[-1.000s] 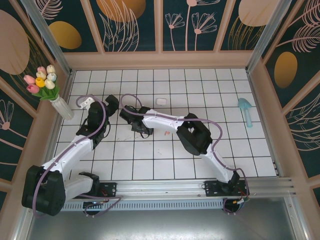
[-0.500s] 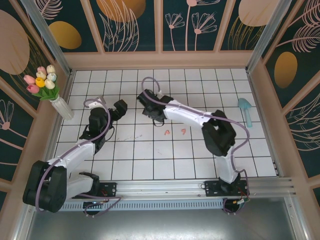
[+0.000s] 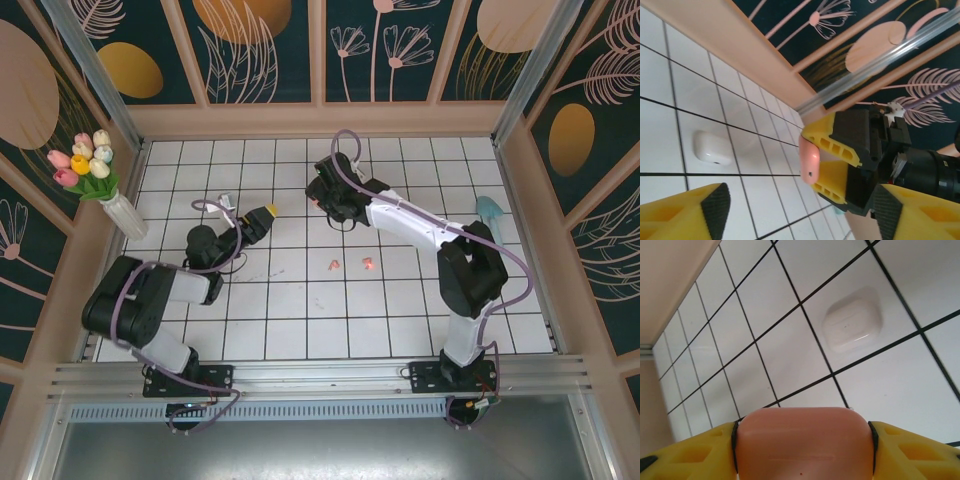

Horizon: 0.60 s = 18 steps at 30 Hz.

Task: Insert the wireless bluetooth earbuds into the charging case

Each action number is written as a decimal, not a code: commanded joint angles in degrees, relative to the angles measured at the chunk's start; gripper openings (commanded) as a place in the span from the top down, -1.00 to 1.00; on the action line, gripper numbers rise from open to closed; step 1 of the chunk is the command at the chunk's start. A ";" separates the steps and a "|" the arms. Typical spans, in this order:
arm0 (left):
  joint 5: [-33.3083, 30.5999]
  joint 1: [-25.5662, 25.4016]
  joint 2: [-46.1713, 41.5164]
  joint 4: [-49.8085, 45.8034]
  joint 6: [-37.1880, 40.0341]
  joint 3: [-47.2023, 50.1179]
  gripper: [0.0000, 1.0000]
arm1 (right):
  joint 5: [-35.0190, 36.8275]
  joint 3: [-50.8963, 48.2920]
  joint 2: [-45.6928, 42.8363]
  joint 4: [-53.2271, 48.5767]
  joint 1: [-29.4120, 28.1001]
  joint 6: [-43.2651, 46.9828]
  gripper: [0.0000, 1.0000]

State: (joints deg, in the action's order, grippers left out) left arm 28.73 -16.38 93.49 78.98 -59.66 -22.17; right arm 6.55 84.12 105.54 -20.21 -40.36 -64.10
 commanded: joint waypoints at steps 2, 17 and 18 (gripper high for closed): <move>5.11 -0.12 6.32 17.38 -7.96 -2.30 -0.44 | -4.14 -1.65 -2.83 5.63 0.54 -3.52 0.17; 0.02 -8.00 12.27 10.47 -1.15 -10.80 -0.27 | -5.45 -1.92 -2.92 7.79 -0.38 -5.77 0.19; -0.32 -8.21 12.49 10.04 -0.62 -11.11 -0.24 | -5.42 -1.98 -3.01 7.87 -0.55 -5.91 0.19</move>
State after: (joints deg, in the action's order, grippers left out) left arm 30.15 -24.16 104.73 88.20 -62.76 -31.86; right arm 1.41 82.81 105.23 -14.48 -40.38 -68.62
